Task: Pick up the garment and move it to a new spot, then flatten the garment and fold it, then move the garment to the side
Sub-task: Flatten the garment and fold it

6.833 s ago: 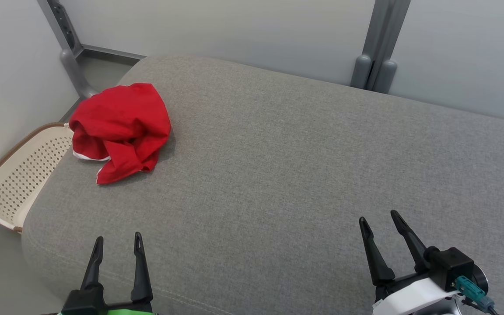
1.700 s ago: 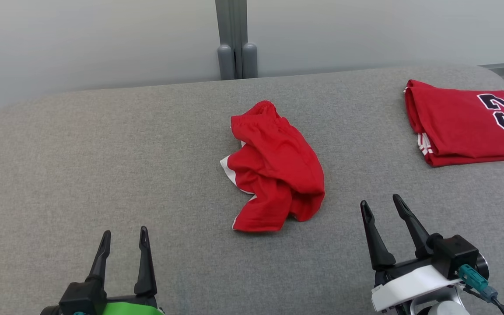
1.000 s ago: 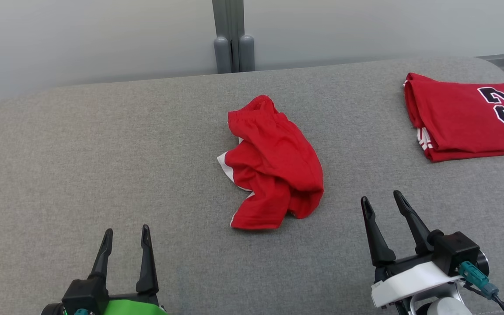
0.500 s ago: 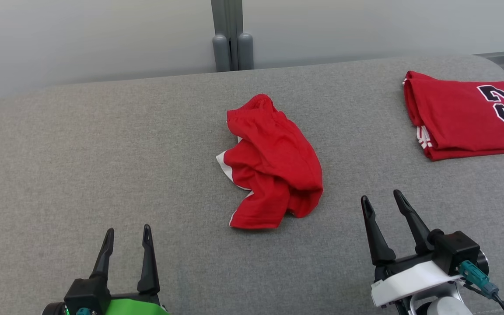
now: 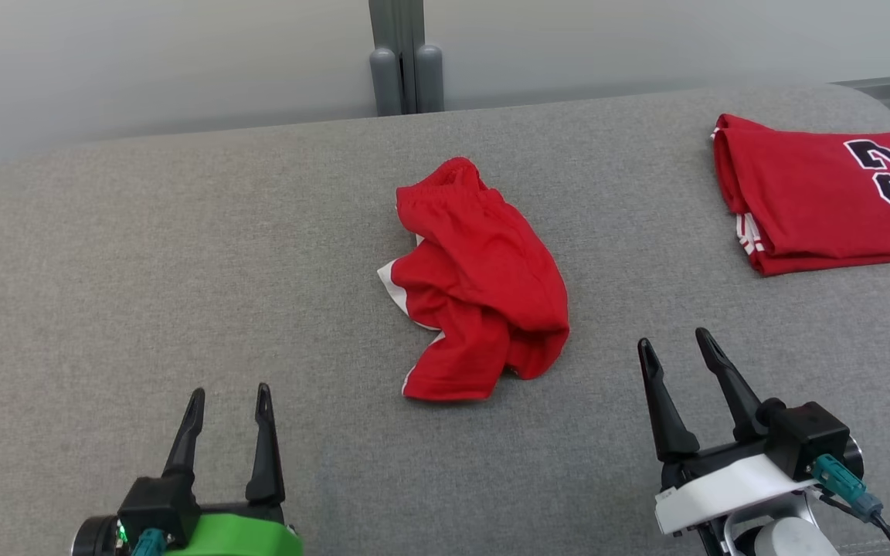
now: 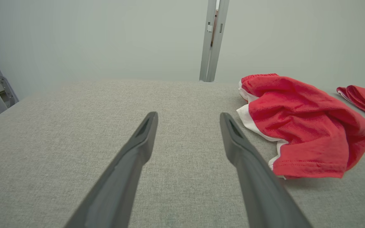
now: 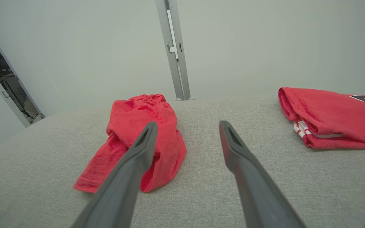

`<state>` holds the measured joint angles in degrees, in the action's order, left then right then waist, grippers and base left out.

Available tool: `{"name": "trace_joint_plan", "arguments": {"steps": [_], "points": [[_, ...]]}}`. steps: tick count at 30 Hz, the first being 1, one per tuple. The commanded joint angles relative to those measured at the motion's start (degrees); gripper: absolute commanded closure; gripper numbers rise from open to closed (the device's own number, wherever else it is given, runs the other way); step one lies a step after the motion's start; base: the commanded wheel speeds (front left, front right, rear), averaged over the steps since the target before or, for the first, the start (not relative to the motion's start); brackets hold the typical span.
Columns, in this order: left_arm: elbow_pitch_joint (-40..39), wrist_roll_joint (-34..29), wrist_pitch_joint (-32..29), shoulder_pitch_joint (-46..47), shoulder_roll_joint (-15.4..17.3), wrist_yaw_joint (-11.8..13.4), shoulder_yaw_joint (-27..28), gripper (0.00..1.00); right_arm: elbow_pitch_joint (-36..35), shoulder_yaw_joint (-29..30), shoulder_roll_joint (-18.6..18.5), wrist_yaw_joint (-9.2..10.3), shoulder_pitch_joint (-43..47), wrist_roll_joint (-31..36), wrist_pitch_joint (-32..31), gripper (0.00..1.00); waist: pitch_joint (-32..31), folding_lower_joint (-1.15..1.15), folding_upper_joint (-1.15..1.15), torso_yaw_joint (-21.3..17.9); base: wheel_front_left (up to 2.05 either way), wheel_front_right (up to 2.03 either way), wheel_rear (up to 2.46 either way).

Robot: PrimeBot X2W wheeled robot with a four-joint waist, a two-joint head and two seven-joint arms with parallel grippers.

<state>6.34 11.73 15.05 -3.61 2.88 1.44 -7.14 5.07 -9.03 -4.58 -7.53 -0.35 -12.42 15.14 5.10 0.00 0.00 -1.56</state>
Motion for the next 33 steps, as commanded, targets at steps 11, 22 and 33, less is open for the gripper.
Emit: {"name": "trace_joint_plan", "arguments": {"steps": [11,22,33], "points": [[7.0,-7.3,0.1,20.8,0.1,-6.9,-6.0,0.0,-0.9,-0.9,-0.3,0.09,-5.0,0.5,0.0,0.0,8.7,0.0,0.0,-1.3,0.0,0.0,0.0],[21.0,-5.8,-15.0,50.7,0.1,-6.4,-22.7,0.0,-0.9,-2.1,-0.2,0.09,-9.3,0.2,0.0,0.0,16.6,0.0,0.0,-6.2,0.0,0.0,0.0],[39.5,-0.2,-31.3,65.1,0.2,-6.8,-37.3,0.0,-1.4,-2.5,0.4,0.09,-11.7,0.0,0.0,0.0,21.2,0.0,0.0,-9.7,0.0,0.0,0.0]]}}
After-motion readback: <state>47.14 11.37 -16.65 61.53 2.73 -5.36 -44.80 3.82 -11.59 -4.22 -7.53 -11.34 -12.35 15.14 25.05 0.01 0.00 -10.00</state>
